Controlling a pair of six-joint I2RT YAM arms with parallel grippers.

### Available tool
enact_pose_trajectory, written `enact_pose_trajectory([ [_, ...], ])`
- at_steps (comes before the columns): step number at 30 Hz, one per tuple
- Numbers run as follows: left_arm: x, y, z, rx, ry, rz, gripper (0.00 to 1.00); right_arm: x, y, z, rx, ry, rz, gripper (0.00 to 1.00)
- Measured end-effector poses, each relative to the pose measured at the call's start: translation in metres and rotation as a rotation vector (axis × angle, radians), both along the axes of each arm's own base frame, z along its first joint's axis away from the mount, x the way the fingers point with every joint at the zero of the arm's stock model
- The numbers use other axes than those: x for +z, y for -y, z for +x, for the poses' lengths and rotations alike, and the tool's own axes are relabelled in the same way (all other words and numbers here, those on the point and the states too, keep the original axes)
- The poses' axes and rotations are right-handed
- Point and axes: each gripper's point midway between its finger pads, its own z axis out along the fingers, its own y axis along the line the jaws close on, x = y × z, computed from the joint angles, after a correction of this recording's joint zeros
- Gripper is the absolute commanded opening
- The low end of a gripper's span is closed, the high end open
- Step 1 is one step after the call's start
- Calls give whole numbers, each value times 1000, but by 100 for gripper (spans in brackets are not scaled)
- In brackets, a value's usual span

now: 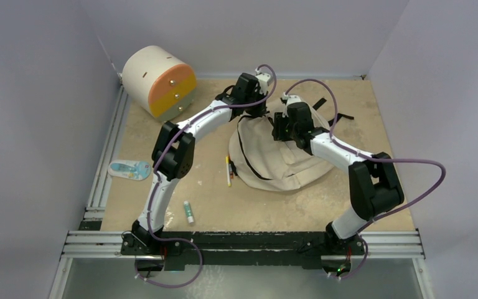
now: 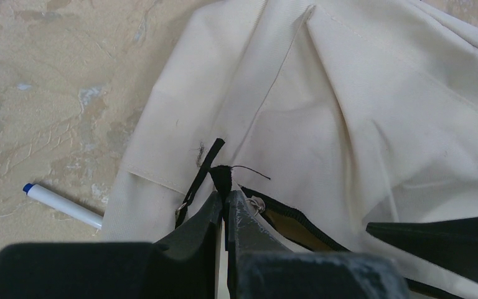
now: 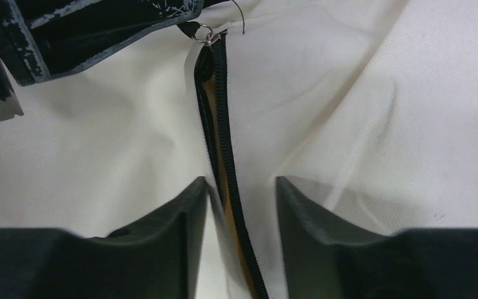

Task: Pack the student bag
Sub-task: Unzip the student bag at the center of the board.

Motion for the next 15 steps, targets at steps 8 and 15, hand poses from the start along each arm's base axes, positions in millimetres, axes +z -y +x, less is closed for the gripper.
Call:
enact_pose_trajectory([
  [8,4,0,0,12,-9,-7,0,-3,-1,-3,2,1,-9,0],
  [15,31,10,12,28,13,-44,0,7,0,-10,8,29,10,0],
])
